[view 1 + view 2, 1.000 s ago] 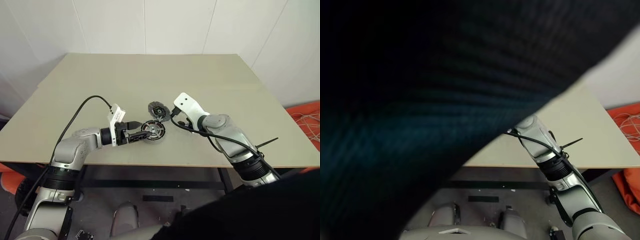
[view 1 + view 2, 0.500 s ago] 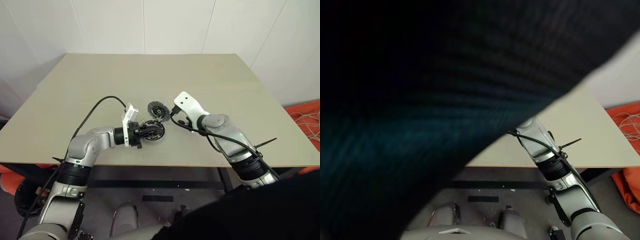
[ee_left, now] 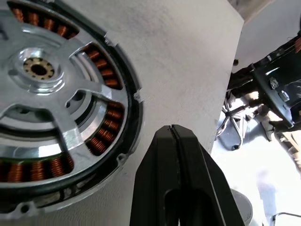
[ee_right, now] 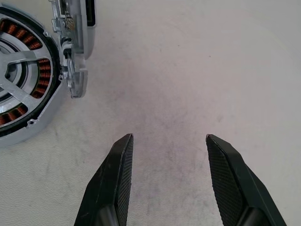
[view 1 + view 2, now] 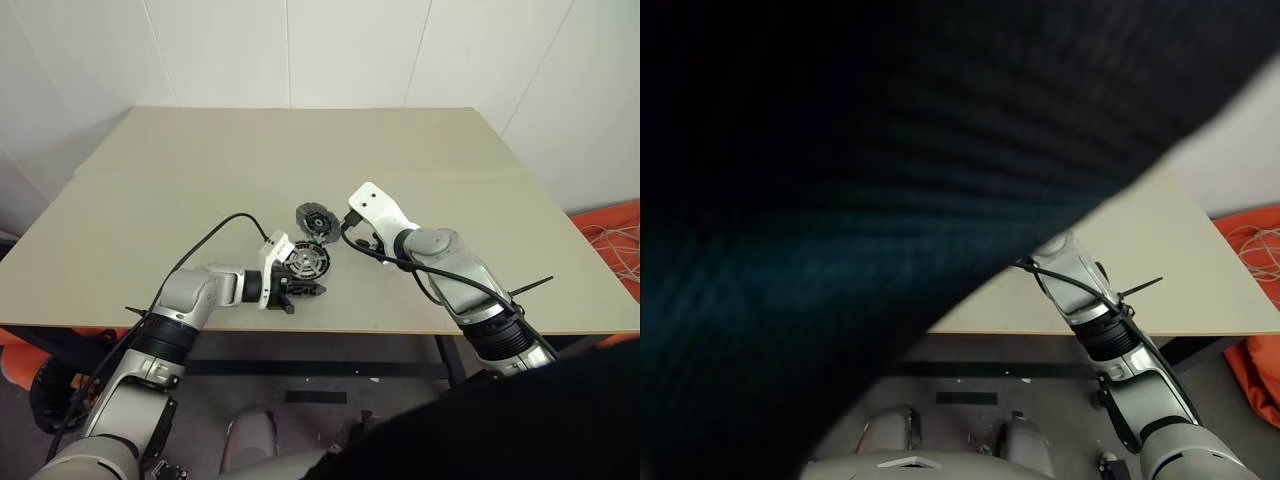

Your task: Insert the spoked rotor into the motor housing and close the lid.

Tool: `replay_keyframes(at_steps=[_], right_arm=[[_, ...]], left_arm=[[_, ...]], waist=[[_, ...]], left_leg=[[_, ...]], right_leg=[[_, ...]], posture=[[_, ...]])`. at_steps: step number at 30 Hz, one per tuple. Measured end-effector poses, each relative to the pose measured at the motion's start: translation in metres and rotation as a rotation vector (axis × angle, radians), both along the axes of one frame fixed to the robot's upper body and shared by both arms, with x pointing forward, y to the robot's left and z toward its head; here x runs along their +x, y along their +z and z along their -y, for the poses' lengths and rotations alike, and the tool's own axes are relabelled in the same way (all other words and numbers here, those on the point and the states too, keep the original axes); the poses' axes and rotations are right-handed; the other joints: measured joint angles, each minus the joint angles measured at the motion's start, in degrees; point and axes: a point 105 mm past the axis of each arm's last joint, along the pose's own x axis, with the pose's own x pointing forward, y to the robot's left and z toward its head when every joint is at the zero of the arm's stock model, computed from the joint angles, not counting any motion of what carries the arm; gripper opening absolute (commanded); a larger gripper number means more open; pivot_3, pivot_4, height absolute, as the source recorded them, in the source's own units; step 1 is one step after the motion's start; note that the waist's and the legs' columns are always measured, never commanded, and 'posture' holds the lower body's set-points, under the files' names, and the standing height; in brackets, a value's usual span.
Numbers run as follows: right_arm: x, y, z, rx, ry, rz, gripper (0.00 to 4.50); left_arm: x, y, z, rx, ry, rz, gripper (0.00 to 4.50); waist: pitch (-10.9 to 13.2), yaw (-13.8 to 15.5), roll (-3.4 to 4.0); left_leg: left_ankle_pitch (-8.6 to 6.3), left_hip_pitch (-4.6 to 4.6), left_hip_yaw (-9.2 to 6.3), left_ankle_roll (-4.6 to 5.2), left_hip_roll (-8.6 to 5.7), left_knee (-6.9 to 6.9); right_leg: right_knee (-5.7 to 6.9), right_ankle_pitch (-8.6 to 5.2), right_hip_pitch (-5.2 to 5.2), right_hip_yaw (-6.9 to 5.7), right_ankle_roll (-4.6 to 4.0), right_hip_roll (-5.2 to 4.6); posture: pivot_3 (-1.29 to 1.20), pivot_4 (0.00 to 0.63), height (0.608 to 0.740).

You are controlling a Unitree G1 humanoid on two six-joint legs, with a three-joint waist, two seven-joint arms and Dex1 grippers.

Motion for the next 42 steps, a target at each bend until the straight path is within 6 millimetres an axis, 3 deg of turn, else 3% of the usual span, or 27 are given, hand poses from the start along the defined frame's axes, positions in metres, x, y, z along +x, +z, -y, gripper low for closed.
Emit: replay_keyframes(at_steps=[9, 33, 42], right_arm=[[0.001, -0.002, 0.001, -0.002, -0.004, -0.006, 2.76], [0.003, -0.003, 0.001, 0.0, 0.008, -0.004, 2.76], [0.004, -0.003, 0.0, -0.001, 0.013, 0.009, 2.76]], left_arm=[[0.005, -0.001, -0.008, 0.023, 0.025, 0.032, 0.03], [0.034, -0.001, -0.066, 0.084, 0.278, 0.131, 0.03], [0.035, 0.004, -0.067, 0.069, 0.281, 0.15, 0.03]], waist=[[0.0, 0.0, 0.0], [0.0, 0.1, 0.0], [0.0, 0.1, 0.0]], left_leg=[[0.0, 0.02, -0.01, 0.0, 0.01, 0.01], [0.0, 0.04, -0.03, 0.01, 0.0, -0.02], [-0.01, 0.03, -0.03, 0.02, 0.0, -0.02]], right_leg=[[0.03, -0.02, 0.01, 0.0, 0.04, 0.0], [0.01, -0.02, 0.03, -0.01, 0.07, 0.0], [0.01, -0.02, 0.02, -0.01, 0.07, 0.0]], posture=[[0.0, 0.0, 0.74], [0.0, 0.0, 0.74], [0.0, 0.0, 0.74]])
